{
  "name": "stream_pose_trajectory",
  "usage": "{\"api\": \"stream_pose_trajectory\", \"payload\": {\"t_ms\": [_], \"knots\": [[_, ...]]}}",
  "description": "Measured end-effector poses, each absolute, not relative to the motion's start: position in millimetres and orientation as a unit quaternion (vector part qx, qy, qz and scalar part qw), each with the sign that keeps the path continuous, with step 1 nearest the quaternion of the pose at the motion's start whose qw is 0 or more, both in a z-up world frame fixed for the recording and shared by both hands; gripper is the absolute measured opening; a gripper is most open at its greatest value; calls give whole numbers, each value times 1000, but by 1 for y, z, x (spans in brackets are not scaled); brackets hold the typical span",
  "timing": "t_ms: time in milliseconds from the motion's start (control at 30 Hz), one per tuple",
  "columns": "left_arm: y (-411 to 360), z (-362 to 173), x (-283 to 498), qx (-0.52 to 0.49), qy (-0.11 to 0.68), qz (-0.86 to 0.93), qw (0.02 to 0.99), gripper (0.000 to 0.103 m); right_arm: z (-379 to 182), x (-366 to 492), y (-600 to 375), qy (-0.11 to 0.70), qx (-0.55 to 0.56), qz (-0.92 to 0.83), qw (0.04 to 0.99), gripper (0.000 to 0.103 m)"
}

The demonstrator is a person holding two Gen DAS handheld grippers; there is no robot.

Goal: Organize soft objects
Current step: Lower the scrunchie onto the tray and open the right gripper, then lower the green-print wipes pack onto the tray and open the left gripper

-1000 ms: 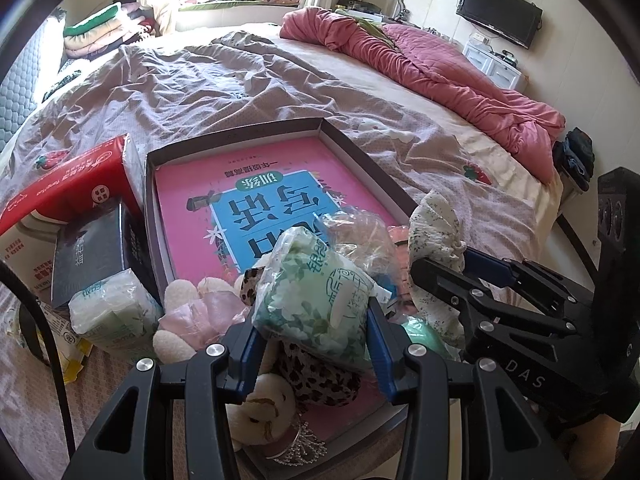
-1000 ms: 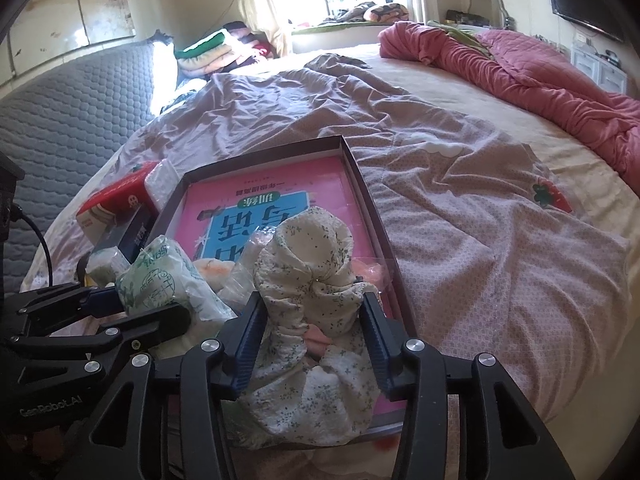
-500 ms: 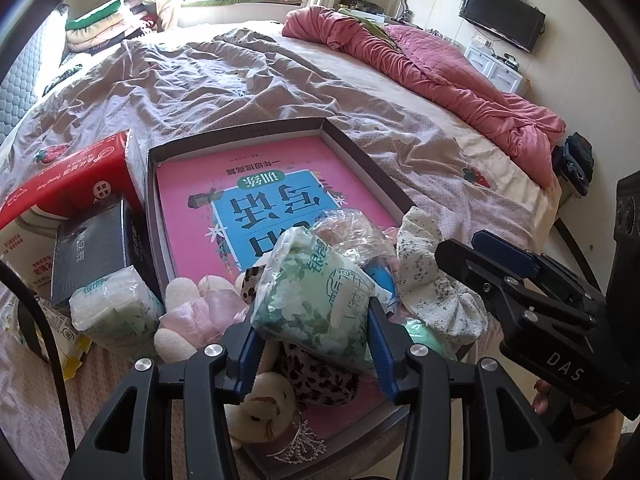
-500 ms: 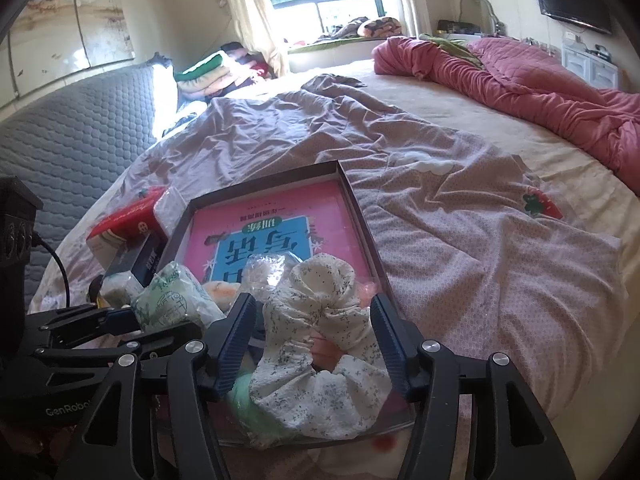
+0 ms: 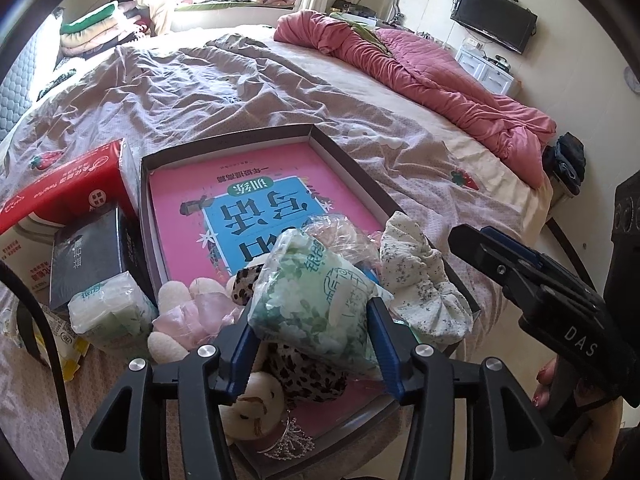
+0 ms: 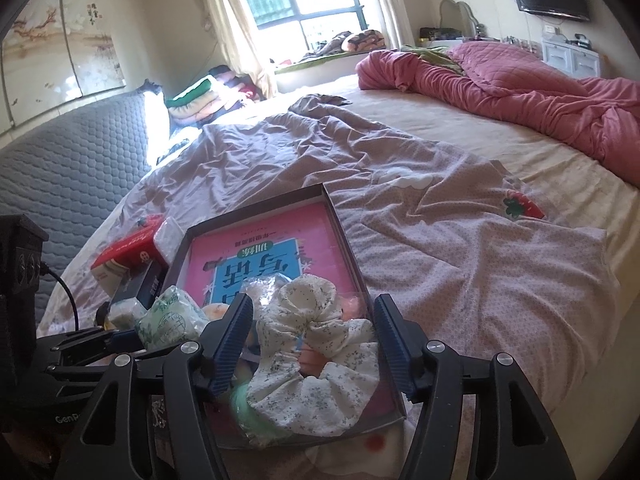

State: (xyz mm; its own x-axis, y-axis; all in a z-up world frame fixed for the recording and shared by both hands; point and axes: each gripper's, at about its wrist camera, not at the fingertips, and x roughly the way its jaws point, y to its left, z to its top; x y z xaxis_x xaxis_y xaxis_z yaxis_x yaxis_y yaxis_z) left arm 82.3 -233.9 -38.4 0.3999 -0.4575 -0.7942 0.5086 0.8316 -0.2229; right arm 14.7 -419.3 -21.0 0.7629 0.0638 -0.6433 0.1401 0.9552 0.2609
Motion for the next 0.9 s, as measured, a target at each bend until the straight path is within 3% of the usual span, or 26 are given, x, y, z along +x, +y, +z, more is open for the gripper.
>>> {"api": "stream_pose_trajectory", "payload": {"t_ms": [233,367,900], "knots": [[-236,-34,79,30,461,-294,837,54,-19,14,-421,340,159,-21,927,69],[-235,-31,79,28,461,-294,837,63,-18,14,-421,340,158,-21,927,70],[-220,-14,63,23,448,-294,844,73,-6,9,-412,331,146,-21,932,73]]}}
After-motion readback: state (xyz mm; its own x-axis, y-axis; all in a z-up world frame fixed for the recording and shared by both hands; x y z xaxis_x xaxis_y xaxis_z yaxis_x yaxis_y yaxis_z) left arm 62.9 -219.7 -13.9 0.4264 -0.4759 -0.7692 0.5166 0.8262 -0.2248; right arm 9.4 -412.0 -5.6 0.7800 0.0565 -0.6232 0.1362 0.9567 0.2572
